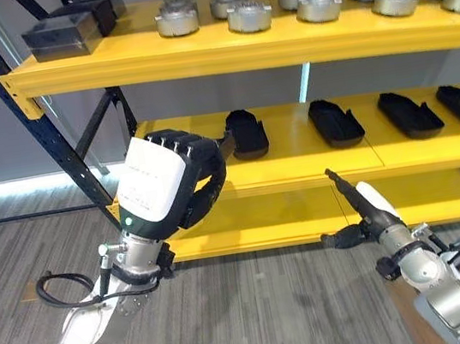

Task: Move parts from the plastic box to the shelf.

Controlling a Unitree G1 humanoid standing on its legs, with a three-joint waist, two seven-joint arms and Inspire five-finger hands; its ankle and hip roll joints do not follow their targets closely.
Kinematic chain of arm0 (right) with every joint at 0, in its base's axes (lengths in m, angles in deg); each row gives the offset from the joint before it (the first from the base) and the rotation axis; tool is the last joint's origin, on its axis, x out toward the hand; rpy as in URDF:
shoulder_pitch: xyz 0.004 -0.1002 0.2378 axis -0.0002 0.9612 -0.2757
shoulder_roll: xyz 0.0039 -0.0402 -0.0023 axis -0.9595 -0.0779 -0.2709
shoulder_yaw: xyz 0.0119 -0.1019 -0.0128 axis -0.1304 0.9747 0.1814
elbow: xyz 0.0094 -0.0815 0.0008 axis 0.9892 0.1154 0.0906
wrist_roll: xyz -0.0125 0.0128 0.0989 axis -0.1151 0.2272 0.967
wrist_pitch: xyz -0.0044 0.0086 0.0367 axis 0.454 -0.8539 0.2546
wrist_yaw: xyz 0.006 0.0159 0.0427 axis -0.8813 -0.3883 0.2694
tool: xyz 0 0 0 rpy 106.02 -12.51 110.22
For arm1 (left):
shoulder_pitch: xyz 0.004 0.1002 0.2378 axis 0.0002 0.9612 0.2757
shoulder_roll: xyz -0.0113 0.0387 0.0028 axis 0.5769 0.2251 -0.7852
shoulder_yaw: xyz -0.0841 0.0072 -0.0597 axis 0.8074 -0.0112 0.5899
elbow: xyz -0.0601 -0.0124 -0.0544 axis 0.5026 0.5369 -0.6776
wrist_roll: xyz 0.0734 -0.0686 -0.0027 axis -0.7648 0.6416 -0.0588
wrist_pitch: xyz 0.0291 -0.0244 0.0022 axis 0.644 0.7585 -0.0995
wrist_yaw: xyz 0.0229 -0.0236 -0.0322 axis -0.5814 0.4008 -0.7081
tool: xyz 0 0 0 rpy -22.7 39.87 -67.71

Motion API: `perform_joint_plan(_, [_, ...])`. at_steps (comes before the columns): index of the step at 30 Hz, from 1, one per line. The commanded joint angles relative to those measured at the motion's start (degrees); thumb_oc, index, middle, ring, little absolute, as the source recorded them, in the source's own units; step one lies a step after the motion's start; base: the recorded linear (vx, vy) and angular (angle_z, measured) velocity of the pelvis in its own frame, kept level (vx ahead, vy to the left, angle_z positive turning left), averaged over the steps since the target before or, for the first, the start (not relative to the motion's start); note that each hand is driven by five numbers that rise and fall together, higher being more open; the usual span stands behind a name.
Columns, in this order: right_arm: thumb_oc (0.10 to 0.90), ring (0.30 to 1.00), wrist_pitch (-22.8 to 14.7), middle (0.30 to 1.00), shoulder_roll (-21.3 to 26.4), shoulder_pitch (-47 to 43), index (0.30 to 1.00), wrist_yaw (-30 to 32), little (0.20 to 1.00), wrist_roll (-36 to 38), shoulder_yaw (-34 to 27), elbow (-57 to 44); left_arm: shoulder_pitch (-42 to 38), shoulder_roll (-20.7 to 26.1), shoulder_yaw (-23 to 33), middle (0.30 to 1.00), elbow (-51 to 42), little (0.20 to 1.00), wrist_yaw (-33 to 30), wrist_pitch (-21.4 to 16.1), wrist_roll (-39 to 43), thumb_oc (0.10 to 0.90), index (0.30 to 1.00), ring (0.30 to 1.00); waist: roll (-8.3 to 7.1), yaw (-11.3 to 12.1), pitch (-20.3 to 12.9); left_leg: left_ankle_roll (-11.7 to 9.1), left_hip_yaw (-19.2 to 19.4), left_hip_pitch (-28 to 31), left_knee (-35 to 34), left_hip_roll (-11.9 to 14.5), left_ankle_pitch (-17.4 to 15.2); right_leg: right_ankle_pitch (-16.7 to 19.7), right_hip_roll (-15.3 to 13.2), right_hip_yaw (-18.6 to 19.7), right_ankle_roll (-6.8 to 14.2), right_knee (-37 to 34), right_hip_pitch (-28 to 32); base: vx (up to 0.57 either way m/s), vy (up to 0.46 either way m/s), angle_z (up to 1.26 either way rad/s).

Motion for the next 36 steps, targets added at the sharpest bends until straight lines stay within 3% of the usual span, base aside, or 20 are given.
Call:
perform_joint_plan(1, [0.9, 1.0, -5.5, 1.0, 1.6, -7.9, 1.0, 2.8, 1.0, -1.1, -3.1, -3.2, -6.8, 0.9, 4.9, 0.3, -4.5, 0.3, -3.9, 1.2, 1.9, 0.4, 0.3, 0.3, 2.03, 2.0, -2.4, 6.8, 2.4, 16.6, -17.8, -9.3, -0.8, 0.3, 0.4, -4.3, 4.6, 16.4, -0.7, 0.05, 0.102, -0.2])
perform_joint_plan(4, [0.9, 1.0, -6.7, 1.0, 2.0, -7.1, 1.0, 2.5, 1.0, -1.2, -4.0, -4.2, -4.3, 0.5, 6.7, 0.3, -5.6, 0.3, -5.0, 2.7, 0.7, 0.4, 0.3, 0.3, 0.85, 0.2, -1.2, 6.9, 1.9, 18.4, -18.5, -10.4, -2.0, 1.4, 3.2, -2.6, 4.2, 10.6, -4.9, 0.07, 0.01, -0.23])
perform_joint_plan(8, [0.9, 1.0, -8.1, 1.0, 2.3, -5.9, 1.0, 2.0, 1.0, -2.0, -5.8, -5.6, -1.6, 0.5, 8.7, 0.3, -6.7, 0.3, -6.5, 5.3, 2.9, 0.4, 0.3, 0.3, 0.13, -0.4, -1.0, 5.9, 1.7, 19.6, -19.0, -10.4, -2.6, 4.3, 2.8, -3.0, 5.1, 0.4, -5.3, 0.19, -0.084, 0.32])
perform_joint_plan(9, [0.9, 1.0, -7.8, 1.0, 2.2, -5.7, 1.0, 2.4, 1.0, -2.3, -6.1, -6.4, -0.9, 0.0, 9.4, 0.3, -6.6, 0.3, -7.3, 5.2, 3.2, 0.4, 0.3, 0.3, -0.5, -0.6, -0.8, 5.3, 1.2, 20.3, -19.2, -10.4, -3.0, 7.4, 2.0, -1.9, 6.3, -5.7, -6.0, 0.27, -0.15, 0.22])
perform_joint_plan(10, [0.9, 1.0, -7.8, 1.0, 2.0, -5.6, 1.0, 2.6, 1.0, -2.8, -6.3, -6.9, -0.5, -0.3, 9.6, 0.3, -6.7, 0.3, -7.4, 5.3, 3.1, 0.4, 0.3, 0.3, -0.61, -1.0, -0.7, 5.2, 0.6, 20.5, -18.9, -10.2, -3.3, 8.3, 2.0, -0.3, 6.7, -8.7, -6.1, 0.34, -0.218, 0.11])
perform_joint_plan(13, [0.9, 1.0, -8.0, 1.0, 1.4, -3.9, 1.0, 2.5, 1.0, -3.9, -7.7, -9.1, 0.4, -1.1, 9.5, 0.3, -7.7, 0.3, -7.2, 6.0, 2.3, 0.4, 0.3, 0.3, -0.99, -2.4, -0.3, 5.1, -1.1, 20.5, -17.0, -9.4, -4.8, 9.7, 1.3, 4.6, 7.1, -12.1, -7.2, 0.25, -0.145, 0.24])
perform_joint_plan(16, [0.9, 1.0, -8.3, 1.0, 2.1, -2.3, 1.0, 2.2, 1.0, -3.5, -8.9, -10.5, 1.1, -2.1, 9.7, 0.3, -8.0, 0.3, -6.6, 5.7, 1.4, 0.4, 0.3, 0.3, -1.63, -2.8, -0.5, 4.6, -1.8, 19.9, -15.1, -9.0, -6.0, 8.4, 2.4, 6.1, 6.7, -14.1, -4.8, 0.3, -0.171, 0.49])
perform_joint_plan(19, [0.9, 1.0, -8.3, 1.0, 3.1, -1.6, 1.0, 1.6, 1.0, -3.2, -9.6, -11.1, 1.4, -2.4, 9.9, 0.3, -8.7, 0.3, -5.4, 6.5, 2.0, 0.4, 0.3, 0.3, -2.17, -3.0, -0.7, 4.1, -1.1, 19.8, -12.8, -8.4, -7.2, 7.7, 2.8, 5.1, 6.2, -11.6, -3.9, 0.27, -0.126, 0.55])
perform_joint_plan(24, [0.9, 1.0, -7.3, 1.0, 4.7, -1.8, 1.0, 1.7, 1.0, -2.7, -10.1, -11.5, 4.0, -2.6, 12.2, 0.3, -10.4, 0.3, -4.5, 5.0, 2.8, 0.4, 0.3, 0.3, -1.96, -2.8, -1.3, 3.3, 0.8, 20.8, -12.5, -6.4, -6.9, 2.1, 5.4, 2.6, 4.4, -7.6, -3.5, 0.3, -0.108, 0.16])
perform_joint_plan(26, [0.9, 1.0, -7.0, 1.0, 5.3, -2.1, 1.0, 3.2, 1.0, -4.2, -9.9, -11.1, 5.1, -2.9, 12.5, 0.3, -11.2, 0.3, -4.5, 5.3, 2.6, 0.4, 0.3, 0.3, -1.76, -3.5, -1.5, 3.2, 2.6, 21.1, -12.2, -4.6, -6.6, -1.9, 7.6, 1.9, 3.0, -4.9, -3.7, 0.34, -0.133, -0.11])
perform_joint_plan(29, [0.9, 1.0, -7.1, 1.0, 5.7, -2.2, 1.0, 3.7, 1.0, -5.3, -9.7, -11.1, 5.0, -2.9, 12.3, 0.3, -11.2, 0.3, -4.7, 5.5, 2.6, 0.4, 0.3, 0.3, -1.44, -4.2, -1.7, 2.7, 3.7, 21.4, -11.8, -3.2, -6.6, -3.9, 9.0, 2.2, 2.0, -3.6, -3.8, 0.2, -0.09, 0.06])
perform_joint_plan(36, [0.9, 1.0, -7.8, 1.0, 7.5, -2.0, 1.0, 6.1, 1.0, -6.7, -10.0, -10.5, 5.5, -2.7, 11.6, 0.3, -11.6, 0.3, -5.5, 6.3, 2.5, 0.4, 0.3, 0.3, -0.31, -5.0, -2.2, 0.3, 3.8, 19.9, -8.6, 0.2, -0.9, -8.4, 13.1, 2.7, -1.8, -2.5, -2.5, 0.21, -0.118, 0.03])
